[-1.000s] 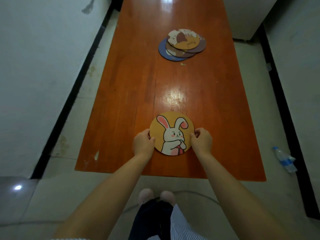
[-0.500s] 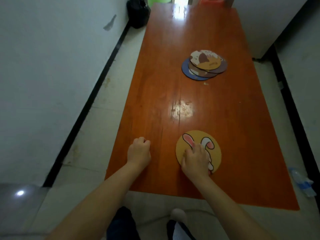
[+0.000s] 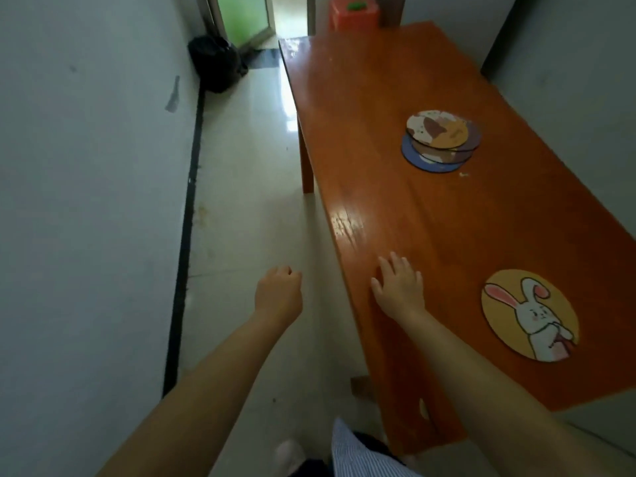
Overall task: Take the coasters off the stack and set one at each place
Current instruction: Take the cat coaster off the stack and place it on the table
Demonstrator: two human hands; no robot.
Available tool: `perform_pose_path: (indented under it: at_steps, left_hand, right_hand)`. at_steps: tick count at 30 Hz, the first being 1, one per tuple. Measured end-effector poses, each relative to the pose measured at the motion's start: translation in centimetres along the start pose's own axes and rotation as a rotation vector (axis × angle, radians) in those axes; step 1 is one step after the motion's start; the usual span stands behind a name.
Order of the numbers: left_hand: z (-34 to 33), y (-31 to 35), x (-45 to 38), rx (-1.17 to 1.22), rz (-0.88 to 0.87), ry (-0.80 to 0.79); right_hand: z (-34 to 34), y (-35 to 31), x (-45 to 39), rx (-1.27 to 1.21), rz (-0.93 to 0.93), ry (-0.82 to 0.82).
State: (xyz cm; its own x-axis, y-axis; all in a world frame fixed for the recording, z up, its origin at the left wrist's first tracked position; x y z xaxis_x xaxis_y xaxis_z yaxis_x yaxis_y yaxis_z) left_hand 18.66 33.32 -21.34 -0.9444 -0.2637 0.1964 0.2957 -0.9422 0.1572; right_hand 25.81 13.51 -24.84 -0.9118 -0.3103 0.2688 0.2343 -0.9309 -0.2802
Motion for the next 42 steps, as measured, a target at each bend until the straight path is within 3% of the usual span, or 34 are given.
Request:
perform_pose_path:
  at_steps: [9, 24, 34, 39, 42]
  left_hand:
    - [0.2, 0.8, -9.8, -0.086, -0.190, -0.105]
    - [6.2, 10.2, -33.7, -0.168, -0.467, -0.139]
    - [3.1, 13.5, -47.7, -0.202, -0.697, -0.204]
    - [1.9, 15.5, -51.8, -0.224, -0.877, -0.214]
    - [1.4, 15.8, -52.2, -0.187, -0.964, -0.194]
  right_hand:
    - [1.4, 2.1, -3.0, -0.005, -0.188, 0.126]
    - [14.8, 7.0, -24.2, -0.141, -0.399, 0.337]
    - [15.5, 11.5, -32.2, -0.014, -0.568, 0.208]
    - [14.6, 11.4, -34.5, 0.051, -0.497, 0.088]
    - [14.9, 11.0, -34.1, 0.021, -0.495, 0.143]
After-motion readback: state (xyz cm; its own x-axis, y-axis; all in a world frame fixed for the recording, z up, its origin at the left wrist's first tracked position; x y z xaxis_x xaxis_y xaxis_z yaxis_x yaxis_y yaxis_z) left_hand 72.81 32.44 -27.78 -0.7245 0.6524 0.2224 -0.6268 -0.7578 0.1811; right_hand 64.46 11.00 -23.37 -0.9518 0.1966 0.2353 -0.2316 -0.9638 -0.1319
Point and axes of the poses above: each hand's wrist, its own x-axis away from the middle knuckle, its own z-axis out of the back of the hand, y = z × x, the point moved 10 cm from there along -x, towards the middle knuckle, and after that the axes turned 4 degrees about z, right-handed, at the moved point
